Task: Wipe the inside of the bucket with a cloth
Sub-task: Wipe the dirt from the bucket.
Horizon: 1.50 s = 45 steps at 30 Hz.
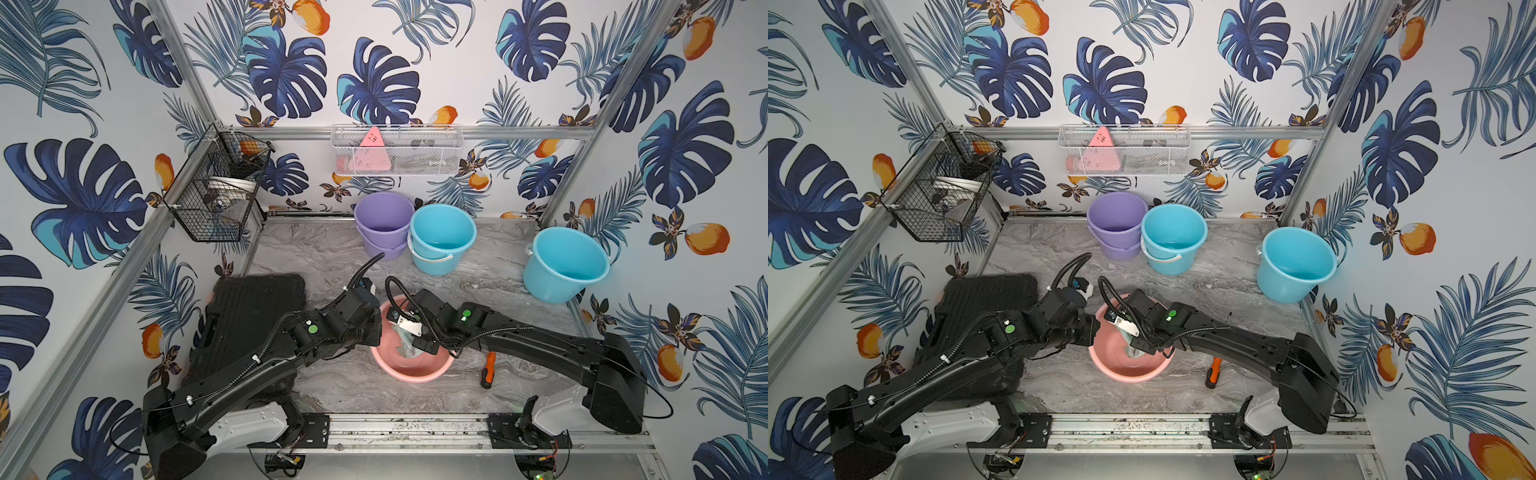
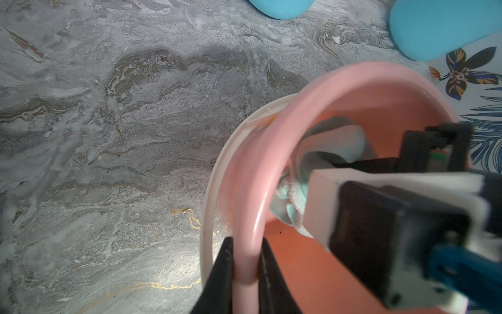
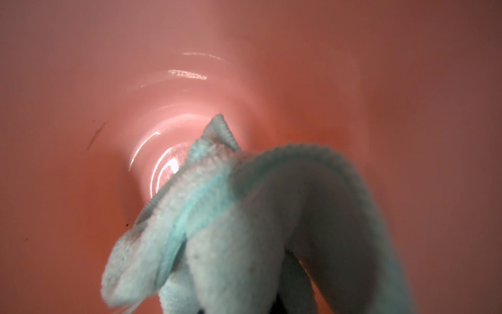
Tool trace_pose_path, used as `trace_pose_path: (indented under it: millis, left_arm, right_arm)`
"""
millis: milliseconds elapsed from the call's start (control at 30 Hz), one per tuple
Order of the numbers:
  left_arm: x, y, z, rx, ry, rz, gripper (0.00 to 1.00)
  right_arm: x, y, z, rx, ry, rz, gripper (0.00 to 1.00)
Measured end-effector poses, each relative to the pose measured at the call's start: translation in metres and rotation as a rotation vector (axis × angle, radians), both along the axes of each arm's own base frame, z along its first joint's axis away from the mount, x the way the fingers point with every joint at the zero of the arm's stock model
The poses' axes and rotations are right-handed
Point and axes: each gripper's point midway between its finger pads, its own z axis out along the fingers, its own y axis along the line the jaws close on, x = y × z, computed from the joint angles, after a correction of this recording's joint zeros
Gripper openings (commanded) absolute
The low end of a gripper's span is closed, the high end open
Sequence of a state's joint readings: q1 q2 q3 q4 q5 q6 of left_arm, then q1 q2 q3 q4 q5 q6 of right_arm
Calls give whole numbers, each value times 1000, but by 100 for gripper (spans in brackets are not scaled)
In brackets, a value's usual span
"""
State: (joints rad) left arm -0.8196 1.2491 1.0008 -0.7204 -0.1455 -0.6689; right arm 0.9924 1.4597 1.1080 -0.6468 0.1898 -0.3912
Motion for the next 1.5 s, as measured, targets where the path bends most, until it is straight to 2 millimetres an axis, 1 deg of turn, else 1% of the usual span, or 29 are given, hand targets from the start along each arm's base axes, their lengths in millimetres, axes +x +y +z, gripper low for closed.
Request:
trace_pose_path:
  millis: [167, 267, 433, 533, 700, 800, 1000, 1133, 1200, 1267, 1500]
  left_arm:
    - [-1, 2, 0, 9, 1, -7, 0]
    - [-1, 2, 0, 10, 0, -6, 0]
    - [-2, 1, 1, 7, 0, -9, 0]
    - [-2, 0, 2, 1, 2, -16, 0]
    - [-2, -2, 2, -6, 4, -21, 0]
    - [-3, -3, 2, -7, 7, -23, 0]
    - [-3, -3, 2, -7, 8, -23, 0]
    - [-2, -4, 3, -25, 9, 1, 0]
    - [0, -6, 4, -29, 0, -6, 0]
    - [-1, -5, 4, -26, 4, -3, 0]
    - [-3, 3, 0, 6, 12, 8, 0]
  right_arm:
    - [-8, -11, 28, -4, 28, -31, 0]
    - [-14, -19, 39, -23, 49, -35, 0]
    - [-23, -33, 47, -80, 96, -52, 0]
    - [-28, -38, 43, -125, 134, -55, 0]
    - [-32, -41, 29, -186, 183, -55, 0]
    - [-34, -40, 17, -219, 218, -52, 0]
    - [-36, -36, -16, -277, 279, -46, 0]
    - [-31, -32, -32, -302, 277, -44, 0]
    - [-33, -24, -45, -284, 304, -32, 0]
    - [-36, -24, -63, -301, 329, -29, 0]
    - [-36, -12, -95, -271, 352, -18, 0]
